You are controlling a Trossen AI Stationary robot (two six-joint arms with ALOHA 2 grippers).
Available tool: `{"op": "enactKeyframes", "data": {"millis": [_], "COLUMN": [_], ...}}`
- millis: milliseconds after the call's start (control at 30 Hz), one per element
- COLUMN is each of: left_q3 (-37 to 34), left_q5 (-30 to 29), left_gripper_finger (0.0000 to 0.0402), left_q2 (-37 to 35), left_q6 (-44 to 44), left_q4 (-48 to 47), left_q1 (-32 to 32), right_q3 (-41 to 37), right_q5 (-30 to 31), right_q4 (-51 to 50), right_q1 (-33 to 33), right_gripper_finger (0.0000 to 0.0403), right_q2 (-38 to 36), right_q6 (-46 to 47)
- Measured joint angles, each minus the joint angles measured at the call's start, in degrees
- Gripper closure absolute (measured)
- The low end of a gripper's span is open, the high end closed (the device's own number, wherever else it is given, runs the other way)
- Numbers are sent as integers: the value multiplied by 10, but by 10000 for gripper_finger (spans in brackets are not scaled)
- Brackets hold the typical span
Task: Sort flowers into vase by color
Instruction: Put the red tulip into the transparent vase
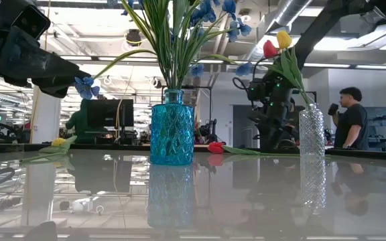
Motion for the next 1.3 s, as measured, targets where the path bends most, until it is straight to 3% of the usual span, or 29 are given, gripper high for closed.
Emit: {"op": "enactKeyframes", "data": {"millis": [233, 400, 600, 967, 1300], "left_q3": [0, 0, 0, 0, 0], "left_q5": [-1, -1, -1, -1, -1], "left_gripper_finger": [265, 265, 265, 265, 265], "left_q2": [0, 0, 0, 0, 0], "left_q6": [-8, -8, -10, -10, -11], "left_q4": [-16, -16, -16, -15, -15], "left_q1": [0, 0, 0, 0, 0], "right_q3": [20, 19, 18, 18, 16], "right_q5": [4, 71, 78, 119, 115], "right_q4": [-33, -37, -57, -57, -52], "right_q1": [18, 39, 63, 73, 88], "right_gripper_finger": [280, 280, 280, 280, 280], "right_q2": [-1, 0, 0, 0, 0], "right_q6": [-75, -122, -176, -205, -229]}}
